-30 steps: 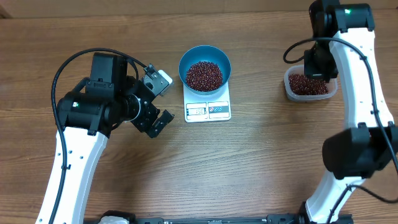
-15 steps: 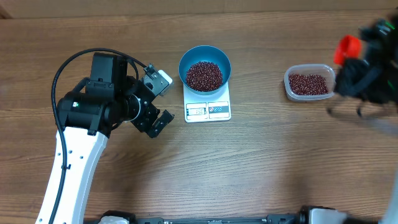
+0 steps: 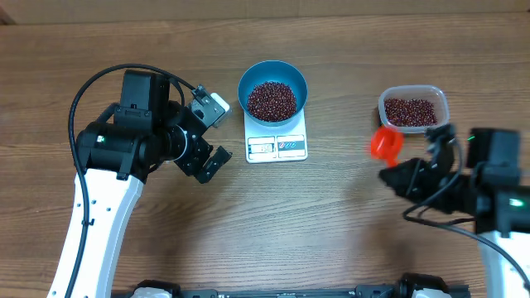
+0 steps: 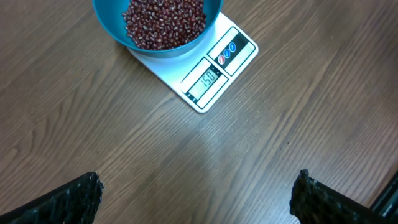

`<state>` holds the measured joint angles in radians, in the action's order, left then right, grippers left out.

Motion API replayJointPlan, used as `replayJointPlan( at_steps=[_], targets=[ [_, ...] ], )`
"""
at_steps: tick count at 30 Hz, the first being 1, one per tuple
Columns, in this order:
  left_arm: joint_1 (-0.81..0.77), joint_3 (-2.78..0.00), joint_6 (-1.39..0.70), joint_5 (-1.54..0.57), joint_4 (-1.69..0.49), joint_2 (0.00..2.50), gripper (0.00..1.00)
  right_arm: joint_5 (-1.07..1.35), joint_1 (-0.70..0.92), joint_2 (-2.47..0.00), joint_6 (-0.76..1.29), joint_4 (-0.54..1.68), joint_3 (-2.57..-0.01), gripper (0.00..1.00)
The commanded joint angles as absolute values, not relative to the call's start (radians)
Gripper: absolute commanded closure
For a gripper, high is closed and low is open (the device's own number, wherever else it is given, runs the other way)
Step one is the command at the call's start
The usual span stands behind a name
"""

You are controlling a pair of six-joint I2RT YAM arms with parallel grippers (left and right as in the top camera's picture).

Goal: Scoop item into bowl and weigh 150g on scale
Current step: 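Lower the red scoop onto the table in front of the tub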

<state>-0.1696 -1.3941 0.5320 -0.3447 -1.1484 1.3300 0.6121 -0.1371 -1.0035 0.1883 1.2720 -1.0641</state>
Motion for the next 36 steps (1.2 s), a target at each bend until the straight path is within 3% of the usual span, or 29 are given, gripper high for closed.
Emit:
replayJointPlan(
  at_steps=[1,13,36],
  targets=[
    [-0.17,-1.41,0.554,-0.359,-1.148,1.337,0.0,0.775,-0.142,-0.984,0.266,1.177,-0.899,0.96],
    [-0.17,-1.41,0.554,-0.359,-1.148,1.337,0.0,0.817,-0.142,-0.987,0.262,1.078,-0.814,0.96],
    [-0.17,-1.41,0.554,-0.359,-1.148,1.337,0.0,0.821,-0.142,-0.988,0.147,1.115,-0.731,0.96]
  ],
)
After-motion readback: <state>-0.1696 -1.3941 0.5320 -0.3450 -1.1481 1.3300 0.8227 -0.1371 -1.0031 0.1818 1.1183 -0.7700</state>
